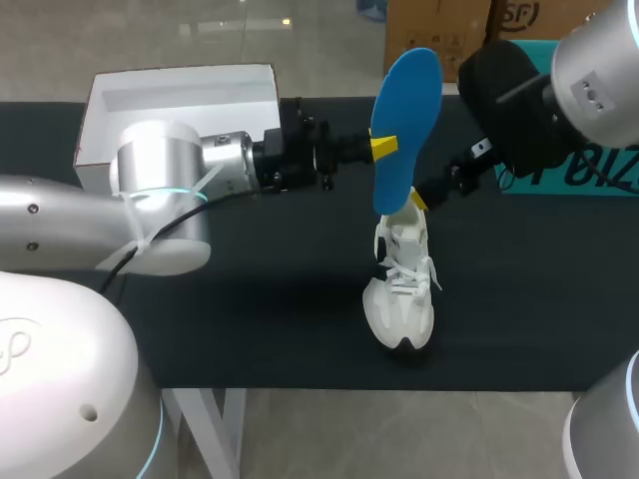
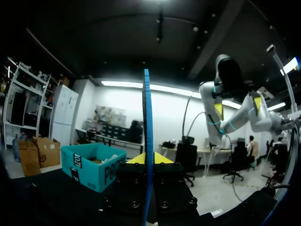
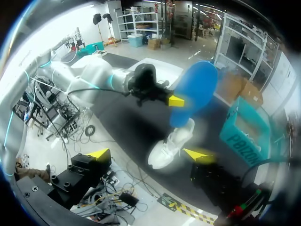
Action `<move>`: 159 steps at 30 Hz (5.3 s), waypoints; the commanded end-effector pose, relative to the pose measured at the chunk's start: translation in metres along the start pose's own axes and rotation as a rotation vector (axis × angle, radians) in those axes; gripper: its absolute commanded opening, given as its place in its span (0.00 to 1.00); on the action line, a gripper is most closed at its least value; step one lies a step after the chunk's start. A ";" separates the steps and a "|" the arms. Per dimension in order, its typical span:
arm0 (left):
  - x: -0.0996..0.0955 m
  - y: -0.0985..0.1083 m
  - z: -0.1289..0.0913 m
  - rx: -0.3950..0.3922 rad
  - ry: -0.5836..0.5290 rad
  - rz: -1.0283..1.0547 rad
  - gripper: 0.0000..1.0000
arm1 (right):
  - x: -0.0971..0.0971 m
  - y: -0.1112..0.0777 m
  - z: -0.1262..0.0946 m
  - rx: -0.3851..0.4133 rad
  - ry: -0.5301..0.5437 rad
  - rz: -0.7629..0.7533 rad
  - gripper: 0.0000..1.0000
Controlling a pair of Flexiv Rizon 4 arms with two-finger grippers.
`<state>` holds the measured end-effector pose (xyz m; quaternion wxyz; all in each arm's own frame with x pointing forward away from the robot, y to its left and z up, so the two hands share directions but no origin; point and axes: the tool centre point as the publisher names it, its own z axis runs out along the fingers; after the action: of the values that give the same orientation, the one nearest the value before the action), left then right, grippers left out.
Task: Take the shoe out of the shoebox, open the shoe tongue, remove and reinsert the insole, then place the shoe into the shoebox
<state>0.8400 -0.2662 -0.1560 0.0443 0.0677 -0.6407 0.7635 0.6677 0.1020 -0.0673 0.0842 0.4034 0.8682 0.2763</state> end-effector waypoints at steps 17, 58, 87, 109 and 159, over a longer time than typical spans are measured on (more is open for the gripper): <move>0.026 -0.027 0.000 -0.200 0.073 0.629 0.00 | 0.000 0.003 0.002 0.006 0.000 0.001 1.00; 0.047 -0.007 -0.045 -0.335 0.316 1.330 0.00 | 0.000 0.003 0.002 0.006 0.000 0.001 1.00; 0.041 -0.049 -0.032 -0.362 0.431 2.014 0.00 | 0.000 0.003 0.002 0.006 0.000 0.001 1.00; 0.012 -0.032 -0.038 -0.217 0.623 2.285 0.00 | 0.000 0.003 0.002 0.006 0.000 0.001 1.00; -0.011 -0.012 0.019 -0.155 0.579 2.245 0.00 | -0.018 -0.001 0.003 -0.017 0.114 0.023 1.00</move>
<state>0.8535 -0.2815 -0.1430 -0.5079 -0.7182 -0.3519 0.3200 0.6669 0.1032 -0.0642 0.0714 0.4076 0.8655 0.2822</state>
